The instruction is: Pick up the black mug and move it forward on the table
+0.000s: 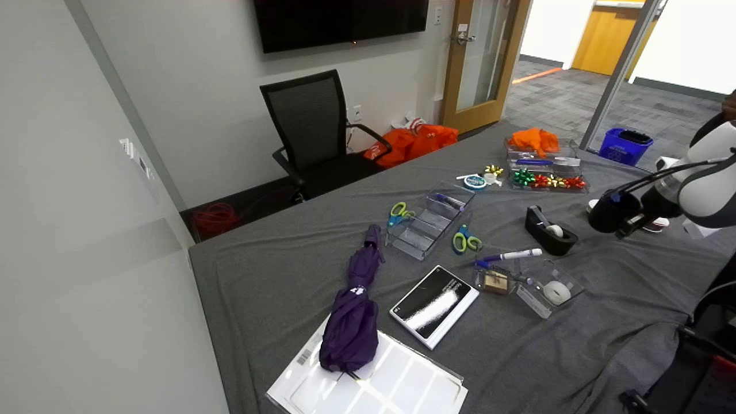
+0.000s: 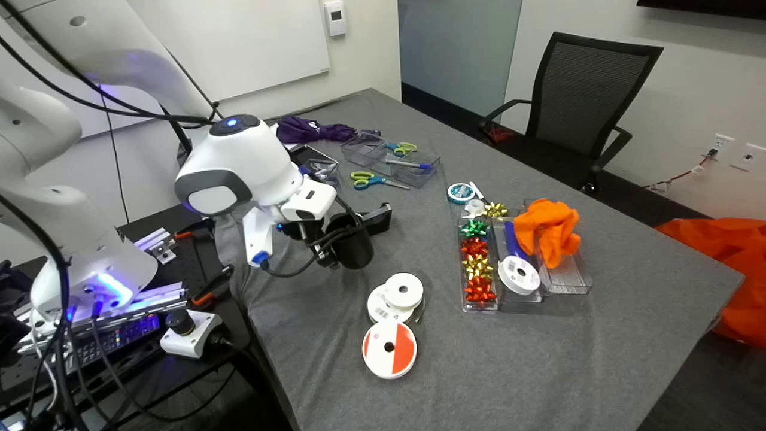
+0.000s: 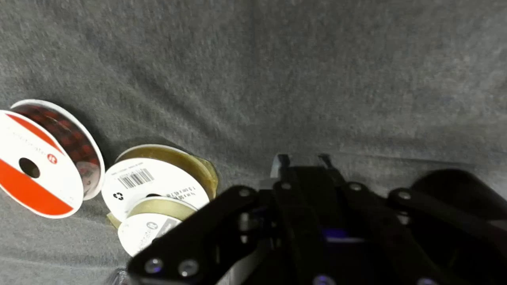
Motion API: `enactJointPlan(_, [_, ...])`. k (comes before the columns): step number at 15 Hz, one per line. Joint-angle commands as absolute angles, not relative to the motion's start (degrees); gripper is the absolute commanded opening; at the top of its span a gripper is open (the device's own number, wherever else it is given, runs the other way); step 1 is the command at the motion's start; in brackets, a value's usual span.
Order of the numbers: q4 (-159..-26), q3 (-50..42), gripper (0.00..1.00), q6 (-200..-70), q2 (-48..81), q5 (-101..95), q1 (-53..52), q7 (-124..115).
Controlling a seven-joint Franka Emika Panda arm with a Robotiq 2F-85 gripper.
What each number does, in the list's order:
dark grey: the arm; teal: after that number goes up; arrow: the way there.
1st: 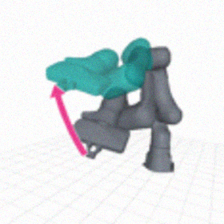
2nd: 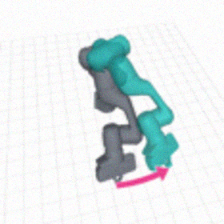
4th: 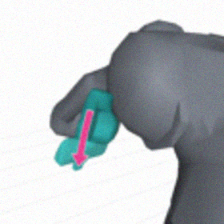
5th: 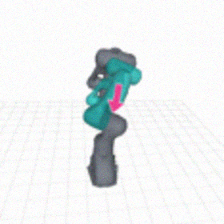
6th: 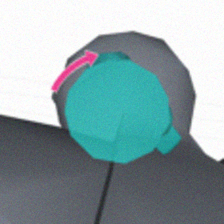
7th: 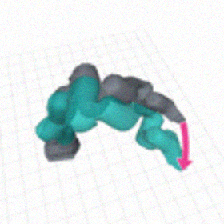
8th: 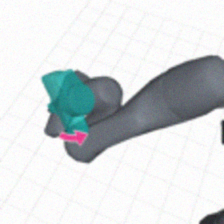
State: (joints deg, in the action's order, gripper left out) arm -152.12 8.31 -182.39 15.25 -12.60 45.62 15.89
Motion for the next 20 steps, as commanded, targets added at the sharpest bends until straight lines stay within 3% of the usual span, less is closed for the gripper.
enactJointPlan(1, [-151.18,14.02,0.05,-173.46,8.88,-7.55,46.82,11.26])
enactJointPlan(5, [-143.67,15.76,0.05,-161.14,6.91,-1.56,43.72,3.03])
enactJointPlan(6, [-141.27,9.02,0.05,-158.58,6.91,2.64,35.67,3.17])
enactJointPlan(11, [-128.62,-2.29,0.05,-148.90,11.28,5.05,22.86,-7.32])
enactJointPlan(20, [-110.81,-9.62,0.05,-144.51,27.15,9.29,13.98,-21.19])
